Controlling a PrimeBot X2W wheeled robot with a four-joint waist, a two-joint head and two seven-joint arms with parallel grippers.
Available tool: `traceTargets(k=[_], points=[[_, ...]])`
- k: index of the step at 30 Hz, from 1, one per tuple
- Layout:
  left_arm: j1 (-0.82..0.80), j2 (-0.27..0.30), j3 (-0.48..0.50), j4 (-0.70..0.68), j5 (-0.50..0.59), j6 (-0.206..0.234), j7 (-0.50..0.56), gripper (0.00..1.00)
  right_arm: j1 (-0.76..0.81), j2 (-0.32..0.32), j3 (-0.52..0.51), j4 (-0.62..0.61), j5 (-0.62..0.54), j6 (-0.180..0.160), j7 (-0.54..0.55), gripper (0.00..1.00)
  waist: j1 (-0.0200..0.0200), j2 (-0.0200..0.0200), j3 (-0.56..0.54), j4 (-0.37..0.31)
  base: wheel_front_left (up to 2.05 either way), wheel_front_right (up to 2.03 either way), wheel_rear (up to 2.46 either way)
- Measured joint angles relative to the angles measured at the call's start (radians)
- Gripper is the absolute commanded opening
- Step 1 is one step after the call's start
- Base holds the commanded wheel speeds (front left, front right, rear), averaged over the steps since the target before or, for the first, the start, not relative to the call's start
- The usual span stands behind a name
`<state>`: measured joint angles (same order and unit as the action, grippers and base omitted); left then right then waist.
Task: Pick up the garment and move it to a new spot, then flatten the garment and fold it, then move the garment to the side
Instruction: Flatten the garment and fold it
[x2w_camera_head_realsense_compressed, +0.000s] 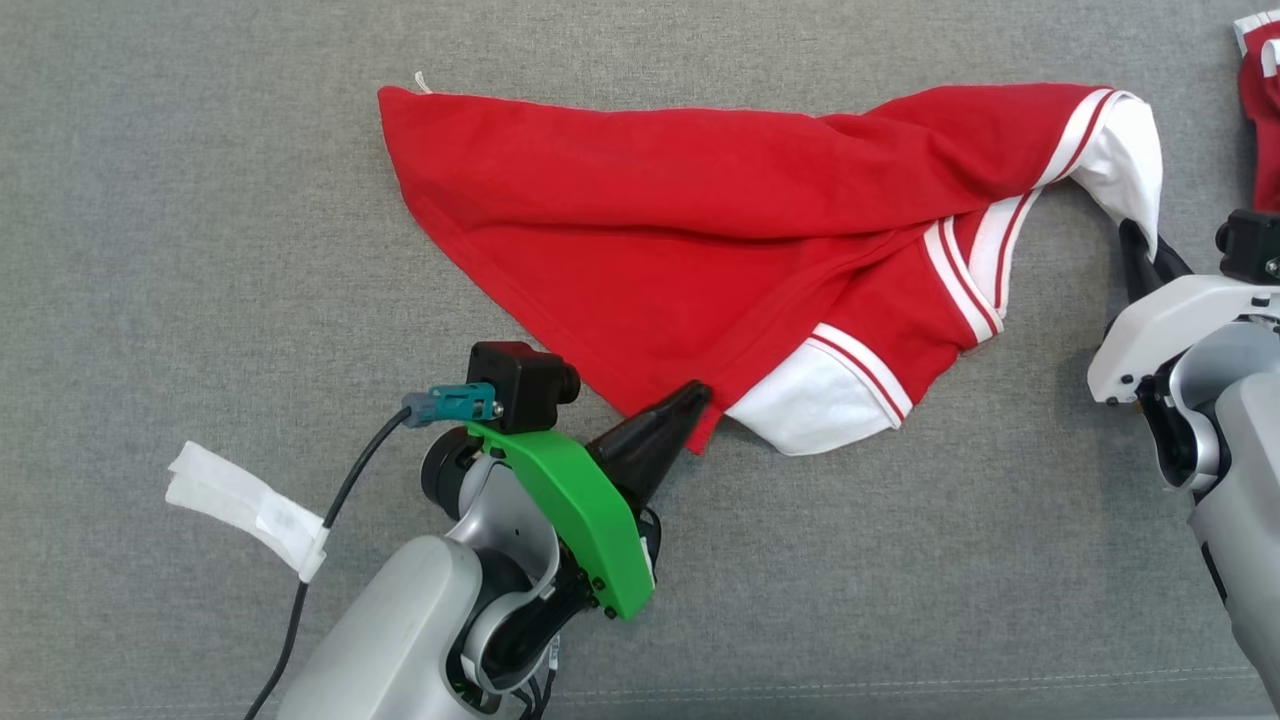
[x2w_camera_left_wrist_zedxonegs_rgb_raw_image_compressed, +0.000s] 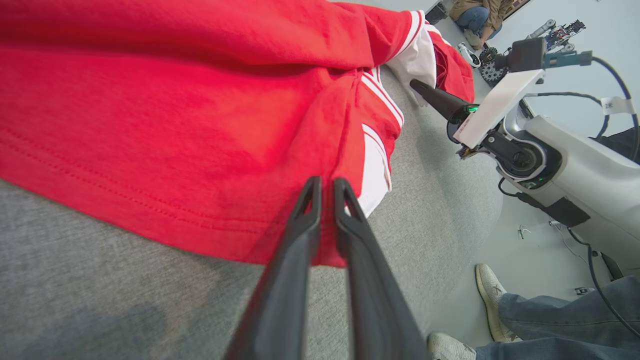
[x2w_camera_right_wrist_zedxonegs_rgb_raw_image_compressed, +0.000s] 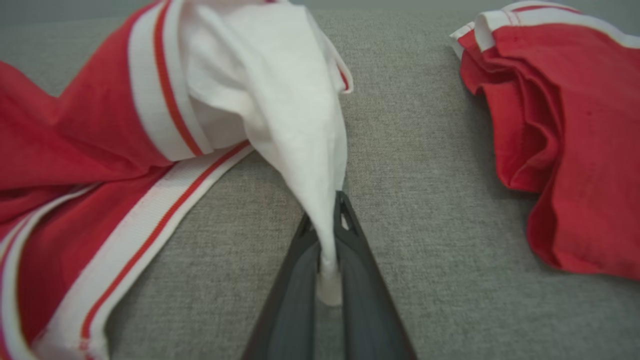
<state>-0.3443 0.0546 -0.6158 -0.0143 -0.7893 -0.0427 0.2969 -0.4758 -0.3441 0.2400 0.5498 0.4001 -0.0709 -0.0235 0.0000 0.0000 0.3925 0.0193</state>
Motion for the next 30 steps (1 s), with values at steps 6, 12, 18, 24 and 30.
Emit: traceTargets(k=[6,12,18,24,30], points=[[-0.001,0.000,-0.001,0.006,-0.003,0.000,0.000,0.00,-0.009,0.003,0.001,0.010,0.001,0.000,-0.002,0.00,0.0000,0.0000,0.002,-0.001,0.00,0.00,0.00],[-0.010,0.000,-0.001,0.007,-0.003,0.000,0.000,0.00,-0.014,0.004,0.001,0.023,0.005,0.000,-0.011,0.00,0.0000,0.0000,0.004,-0.002,0.00,0.00,0.00],[-0.038,0.000,0.018,-0.007,-0.005,0.000,-0.010,0.00,-0.019,0.005,-0.002,0.038,0.008,0.000,-0.024,0.00,0.0000,0.0000,-0.002,0.000,0.00,0.00,0.00],[-0.063,0.020,0.074,-0.078,-0.023,-0.003,-0.025,0.00,-0.017,-0.007,-0.053,0.032,0.040,0.000,-0.069,0.00,0.0000,0.0000,-0.017,0.011,0.00,0.00,0.00],[-0.049,0.037,0.205,-0.202,-0.136,-0.009,-0.051,0.00,0.004,0.066,-0.166,-0.046,0.215,0.038,-0.109,0.00,0.0000,0.0000,-0.046,0.021,0.00,0.00,0.00]])
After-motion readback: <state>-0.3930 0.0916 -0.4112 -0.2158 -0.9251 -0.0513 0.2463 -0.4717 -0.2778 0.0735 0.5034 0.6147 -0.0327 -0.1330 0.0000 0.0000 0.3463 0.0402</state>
